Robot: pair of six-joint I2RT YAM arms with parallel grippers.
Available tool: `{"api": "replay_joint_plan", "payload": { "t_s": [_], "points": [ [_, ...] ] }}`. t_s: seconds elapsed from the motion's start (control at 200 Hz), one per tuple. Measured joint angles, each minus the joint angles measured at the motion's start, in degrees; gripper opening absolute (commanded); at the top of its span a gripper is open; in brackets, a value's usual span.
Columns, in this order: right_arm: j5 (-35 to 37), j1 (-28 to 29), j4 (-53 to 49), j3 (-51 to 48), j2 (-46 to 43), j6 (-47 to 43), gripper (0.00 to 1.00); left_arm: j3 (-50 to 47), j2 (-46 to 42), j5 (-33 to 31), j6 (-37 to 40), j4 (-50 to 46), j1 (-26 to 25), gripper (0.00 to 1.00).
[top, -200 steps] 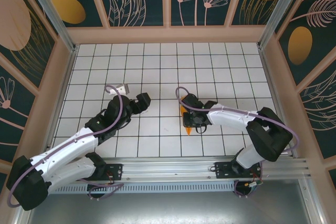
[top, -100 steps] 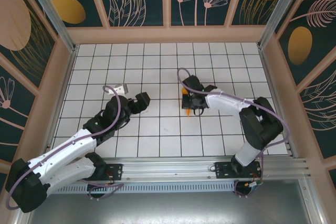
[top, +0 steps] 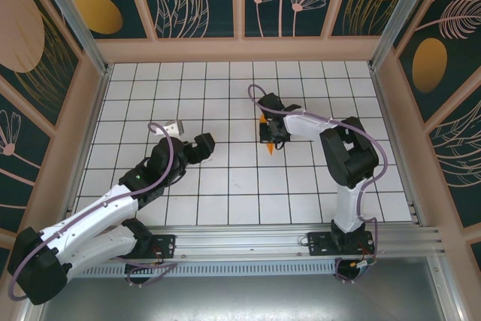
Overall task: Fold a paper plane with a square sheet of paper (fold left side to right side)
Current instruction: Place the paper plane at the center of the table, then reset both arms
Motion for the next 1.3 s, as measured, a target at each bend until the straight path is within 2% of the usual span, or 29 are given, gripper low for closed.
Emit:
{"api": "replay_joint_plan", "payload": {
  "t_s": [0.21,0.375,0.485,0.6,0.766,0.976,1.151,1.301],
  "points": [
    [0.0,0.0,-2.2,0.0,-1.3,-1.1,0.34,1.5,1.1,-0.9,1.1,-2.4,0.0,0.98],
    [0.6,0.0,-5.4,0.0,-9.4,-1.5,0.47,5.5,2.6,-1.4,2.8,-3.5,1.3,0.99],
    [2.0,-0.2,-6.0,-0.7,-17.4,-1.7,0.61,7.3,3.6,0.0,3.8,-3.4,4.9,0.99],
    [2.8,-3.2,-3.1,-5.2,-27.1,-2.6,0.72,7.6,4.6,2.6,5.4,-3.2,11.3,0.98],
    [3.4,-13.5,7.3,-16.5,-38.5,-4.1,0.84,8.1,6.4,4.3,9.1,-3.2,22.4,0.99],
    [5.2,-25.0,24.3,-30.3,-42.0,-5.5,0.97,7.8,9.1,2.0,14.3,1.4,34.1,0.98],
    [8.7,-29.9,43.9,-46.5,-42.4,-8.4,0.99,-1.2,9.2,-6.8,20.6,14.2,35.7,0.98],
    [9.0,-32.3,59.9,-53.0,-39.6,-11.3,0.99,-11.5,9.8,-13.0,28.1,28.1,35.7,0.99]
  ]
}}
